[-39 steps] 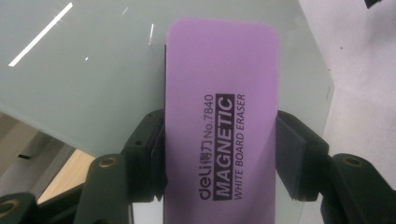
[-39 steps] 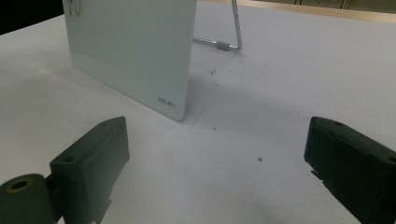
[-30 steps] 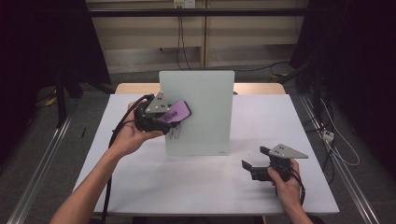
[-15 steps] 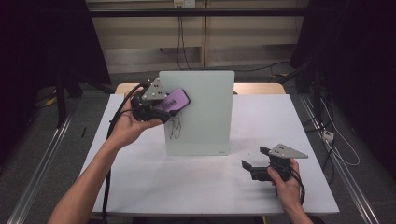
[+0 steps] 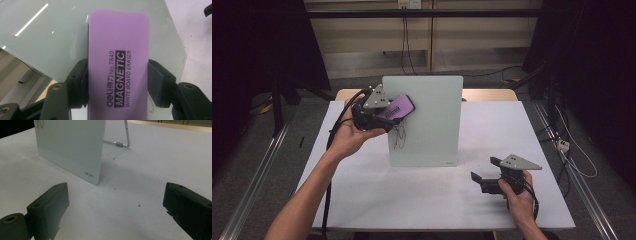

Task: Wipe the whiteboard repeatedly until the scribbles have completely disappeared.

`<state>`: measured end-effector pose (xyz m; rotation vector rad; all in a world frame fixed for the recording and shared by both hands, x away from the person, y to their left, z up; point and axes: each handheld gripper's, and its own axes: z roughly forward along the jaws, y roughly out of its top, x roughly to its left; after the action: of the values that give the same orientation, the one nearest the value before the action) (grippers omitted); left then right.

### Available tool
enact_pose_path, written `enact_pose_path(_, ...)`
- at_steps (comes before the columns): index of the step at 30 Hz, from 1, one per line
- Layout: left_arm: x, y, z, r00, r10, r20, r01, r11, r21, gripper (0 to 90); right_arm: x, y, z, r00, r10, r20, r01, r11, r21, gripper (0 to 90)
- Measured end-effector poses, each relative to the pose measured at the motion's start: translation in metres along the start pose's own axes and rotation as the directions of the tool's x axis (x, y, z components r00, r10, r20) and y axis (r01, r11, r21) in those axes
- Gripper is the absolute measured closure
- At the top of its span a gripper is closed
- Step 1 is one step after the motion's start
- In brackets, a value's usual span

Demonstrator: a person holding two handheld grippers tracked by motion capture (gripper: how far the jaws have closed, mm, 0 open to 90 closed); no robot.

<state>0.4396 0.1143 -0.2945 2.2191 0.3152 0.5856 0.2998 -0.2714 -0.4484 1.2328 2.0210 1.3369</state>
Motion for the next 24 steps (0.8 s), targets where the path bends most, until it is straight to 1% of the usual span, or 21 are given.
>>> enact_pose_path(4,-0.004,-0.005,0.003,0.9999,0.003,0.014,-0.003,1.0000,0.006,41.0,0.001,0.000,0.000,1.0000,0.002,0.000,-0.002,1.000,0.003,6.6)
enact_pose_path(7,-0.007,-0.007,0.005,0.9997,0.018,0.019,-0.019,0.9994,0.028,40.9,0.000,0.000,0.001,1.0000,0.001,0.000,-0.001,1.000,0.003,6.6)
enact_pose_path(11,-0.011,-0.010,0.007,0.9996,0.017,0.023,-0.018,0.9993,0.032,41.0,0.000,0.000,0.001,1.0000,0.000,0.000,0.000,1.000,0.003,6.6)
enact_pose_path(13,-0.014,-0.014,0.009,0.9994,0.011,0.033,-0.012,0.9994,0.032,41.0,0.001,0.000,0.000,1.0000,0.002,0.000,-0.002,1.000,0.003,6.6)
enact_pose_path(18,-0.020,-0.021,0.013,0.9989,0.005,0.046,-0.007,0.9990,0.043,40.9,0.000,0.000,0.001,1.0000,0.002,0.000,-0.002,1.000,0.001,6.6)
enact_pose_path(20,-0.022,-0.022,0.014,0.9986,0.005,0.052,-0.008,0.9985,0.055,40.9,0.000,0.000,0.001,1.0000,0.001,0.001,-0.001,1.000,0.002,6.6)
enact_pose_path(24,-0.025,-0.026,0.017,0.9981,0.004,0.062,-0.007,0.9987,0.051,41.0,0.001,0.000,0.001,1.0000,0.002,0.000,-0.002,1.000,0.004,6.5)
